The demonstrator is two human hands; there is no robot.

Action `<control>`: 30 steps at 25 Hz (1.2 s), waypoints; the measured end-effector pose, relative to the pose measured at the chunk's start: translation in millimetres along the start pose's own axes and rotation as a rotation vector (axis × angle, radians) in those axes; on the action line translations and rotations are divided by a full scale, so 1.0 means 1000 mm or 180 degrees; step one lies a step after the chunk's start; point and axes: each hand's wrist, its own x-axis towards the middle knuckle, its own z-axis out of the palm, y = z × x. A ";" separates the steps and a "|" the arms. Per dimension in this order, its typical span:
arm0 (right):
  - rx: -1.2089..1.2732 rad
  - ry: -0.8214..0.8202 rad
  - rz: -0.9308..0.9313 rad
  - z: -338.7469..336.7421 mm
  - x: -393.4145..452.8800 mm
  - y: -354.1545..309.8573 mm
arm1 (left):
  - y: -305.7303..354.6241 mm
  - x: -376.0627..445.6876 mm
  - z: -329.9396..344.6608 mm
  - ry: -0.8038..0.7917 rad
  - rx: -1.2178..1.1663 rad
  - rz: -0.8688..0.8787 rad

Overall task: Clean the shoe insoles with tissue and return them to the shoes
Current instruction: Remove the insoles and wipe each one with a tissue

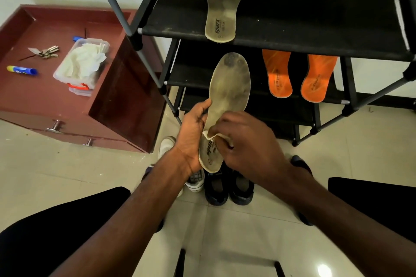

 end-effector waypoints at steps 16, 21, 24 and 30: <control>0.0250 0.0720 0.0792 -0.027 0.020 0.043 | -0.008 -0.004 0.004 -0.0249 0.0294 0.0010; 0.0356 0.0570 0.0895 -0.016 0.017 0.036 | -0.007 0.001 0.005 -0.0160 0.0223 0.0162; 0.0415 0.0512 0.0786 -0.010 0.013 0.026 | -0.005 0.003 0.005 -0.0249 0.0070 0.0156; 0.0532 0.0044 0.0158 -0.003 0.007 0.011 | -0.003 0.002 0.000 -0.0011 -0.0045 0.0331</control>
